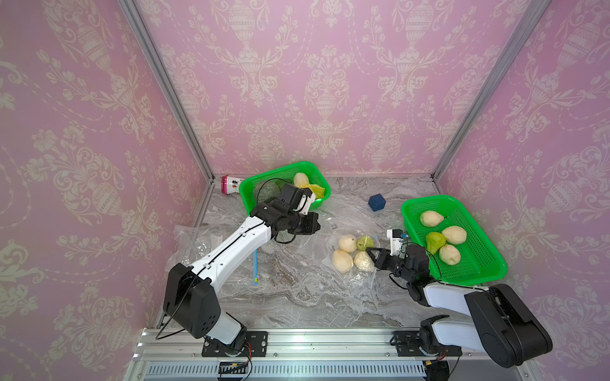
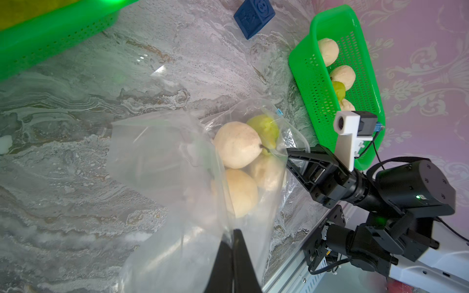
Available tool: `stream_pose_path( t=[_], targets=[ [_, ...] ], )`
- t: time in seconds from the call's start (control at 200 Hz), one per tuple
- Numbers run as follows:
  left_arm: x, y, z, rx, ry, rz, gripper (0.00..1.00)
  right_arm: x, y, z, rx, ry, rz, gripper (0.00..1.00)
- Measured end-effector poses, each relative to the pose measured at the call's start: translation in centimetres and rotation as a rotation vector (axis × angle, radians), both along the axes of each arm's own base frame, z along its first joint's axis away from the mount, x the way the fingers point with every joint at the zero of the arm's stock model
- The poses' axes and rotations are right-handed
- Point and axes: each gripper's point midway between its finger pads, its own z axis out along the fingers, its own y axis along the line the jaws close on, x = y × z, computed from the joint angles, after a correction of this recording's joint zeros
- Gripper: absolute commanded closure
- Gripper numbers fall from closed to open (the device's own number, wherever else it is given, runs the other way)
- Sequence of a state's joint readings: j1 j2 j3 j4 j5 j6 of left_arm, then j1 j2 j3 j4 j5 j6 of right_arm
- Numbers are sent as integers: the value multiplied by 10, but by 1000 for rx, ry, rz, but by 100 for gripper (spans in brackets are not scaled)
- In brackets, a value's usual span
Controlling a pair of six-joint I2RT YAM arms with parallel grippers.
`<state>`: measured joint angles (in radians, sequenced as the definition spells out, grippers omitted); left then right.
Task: Open the zip-top bag and take out the pear
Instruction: Adjust the zipper food storage bag at the center of the board.
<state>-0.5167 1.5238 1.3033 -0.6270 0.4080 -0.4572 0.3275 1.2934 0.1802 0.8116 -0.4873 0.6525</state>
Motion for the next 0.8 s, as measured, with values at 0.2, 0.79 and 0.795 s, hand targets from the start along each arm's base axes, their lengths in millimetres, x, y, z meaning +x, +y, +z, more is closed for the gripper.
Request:
stream_pose_path(
  t=[0.2,0.79,0.795],
  targets=[
    [4,23,-54,104,95,58,100,4,-1,8,-63,-18,12,39],
    [5,47,-84,162,125,97,100,4,-78,-2,-342,286,-214,40],
    [5,47,-84,162,125,97,100,4,-79,-3,-344,289,-214,40]
  ],
)
